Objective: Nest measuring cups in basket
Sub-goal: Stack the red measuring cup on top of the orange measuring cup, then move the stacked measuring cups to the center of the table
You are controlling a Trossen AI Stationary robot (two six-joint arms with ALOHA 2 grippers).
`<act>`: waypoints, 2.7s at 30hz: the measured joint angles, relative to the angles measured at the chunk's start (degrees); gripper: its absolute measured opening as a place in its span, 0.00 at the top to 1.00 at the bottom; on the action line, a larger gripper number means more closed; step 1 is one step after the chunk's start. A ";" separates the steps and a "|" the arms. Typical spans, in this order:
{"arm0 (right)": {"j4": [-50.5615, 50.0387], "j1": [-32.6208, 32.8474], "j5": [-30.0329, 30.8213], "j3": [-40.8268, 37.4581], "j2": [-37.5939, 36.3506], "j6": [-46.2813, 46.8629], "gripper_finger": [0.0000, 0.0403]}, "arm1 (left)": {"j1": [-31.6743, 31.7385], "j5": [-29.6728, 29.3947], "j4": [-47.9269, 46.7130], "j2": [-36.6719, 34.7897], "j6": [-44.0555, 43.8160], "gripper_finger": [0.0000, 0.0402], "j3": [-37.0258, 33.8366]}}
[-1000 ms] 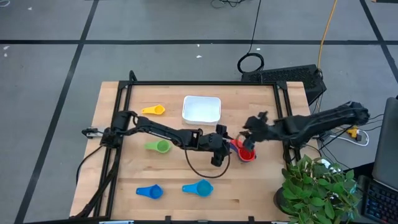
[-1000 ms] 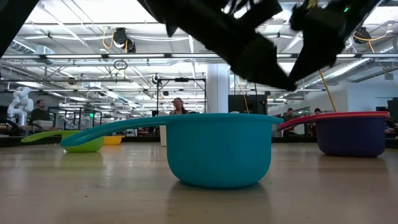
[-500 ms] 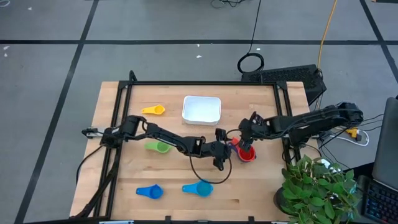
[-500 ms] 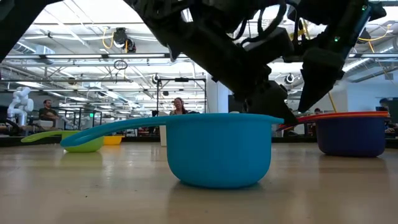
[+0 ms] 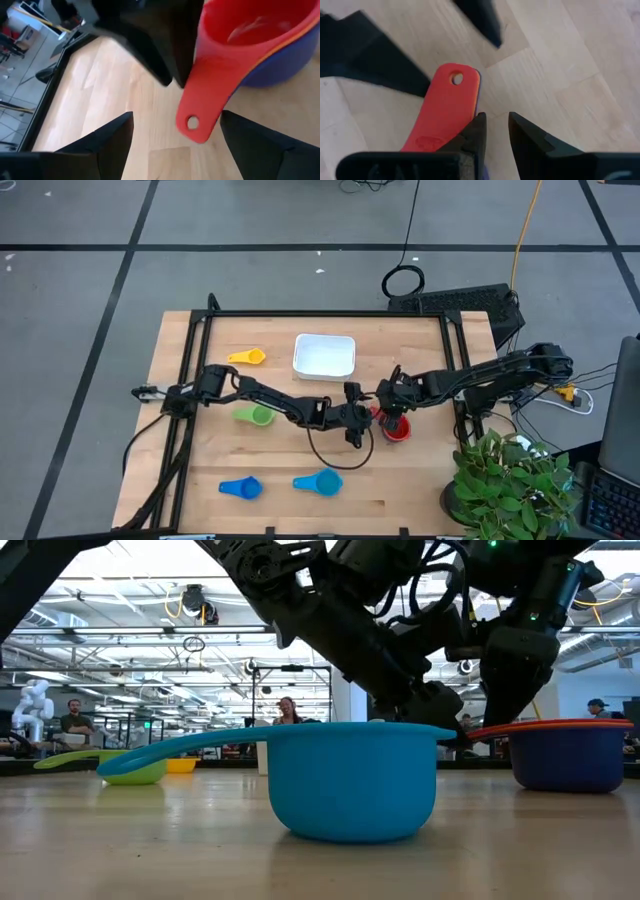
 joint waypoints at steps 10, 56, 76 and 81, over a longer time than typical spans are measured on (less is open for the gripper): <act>-4.02 0.07 -1.23 0.00 -6.72 0.79 0.82 | -0.49 0.10 -4.54 -0.59 0.07 0.26 0.00; -1.01 0.09 3.54 0.02 -34.67 -1.36 0.82 | 6.83 34.24 -19.57 2.91 12.55 0.26 13.99; -1.01 0.09 3.60 0.02 -34.67 -1.49 0.82 | 7.01 36.92 -17.63 5.68 10.54 0.41 14.01; -1.01 0.09 3.60 0.02 -34.67 -1.73 0.82 | 6.95 37.16 -17.70 5.68 9.95 0.44 14.01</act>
